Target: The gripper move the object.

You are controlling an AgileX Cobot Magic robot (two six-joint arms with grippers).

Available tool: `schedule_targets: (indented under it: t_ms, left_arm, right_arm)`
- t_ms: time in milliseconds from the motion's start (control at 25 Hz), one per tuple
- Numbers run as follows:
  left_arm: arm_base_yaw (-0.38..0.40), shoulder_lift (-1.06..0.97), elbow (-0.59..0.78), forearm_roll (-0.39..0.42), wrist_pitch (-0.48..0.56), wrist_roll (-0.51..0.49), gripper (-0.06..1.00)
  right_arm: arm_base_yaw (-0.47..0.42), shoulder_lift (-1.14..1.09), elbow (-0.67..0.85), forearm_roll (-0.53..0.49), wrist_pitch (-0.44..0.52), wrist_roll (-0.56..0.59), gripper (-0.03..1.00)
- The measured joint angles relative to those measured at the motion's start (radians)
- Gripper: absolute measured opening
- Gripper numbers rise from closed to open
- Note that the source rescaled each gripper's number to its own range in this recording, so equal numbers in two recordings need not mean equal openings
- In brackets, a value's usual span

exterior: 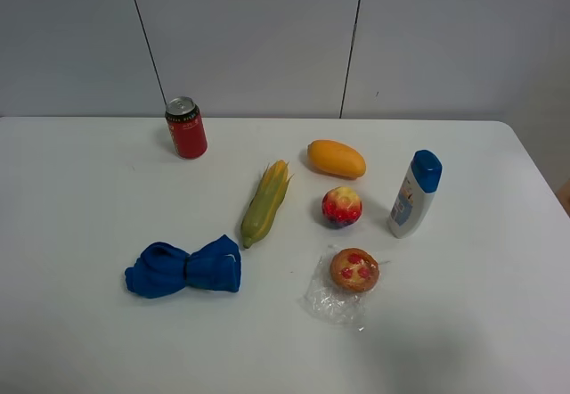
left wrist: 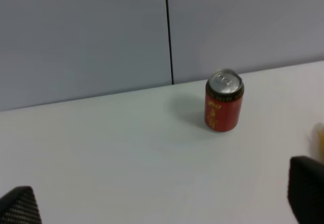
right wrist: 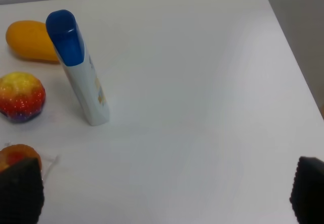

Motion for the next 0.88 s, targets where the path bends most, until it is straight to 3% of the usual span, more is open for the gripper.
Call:
schedule_targets:
  t_ms: [200, 440, 880]
  left_arm:
    - [0.0, -0.239, 0.126, 0.014, 0.001, -0.072, 0.99]
    - [0.0, -0.465, 0.316, 0.041, 0.03, -0.081, 0.99]
    - [0.0, -0.633, 0.458, 0.116, 0.186, -0.089, 1.0]
  right_arm:
    - [0.0, 0.0, 0.0, 0.0, 0.0, 0.0, 1.0]
    - [0.0, 0.0, 0.0, 0.0, 0.0, 0.0, 1.0]
    - [0.0, 0.0, 0.0, 0.0, 0.0, 0.0, 1.0]
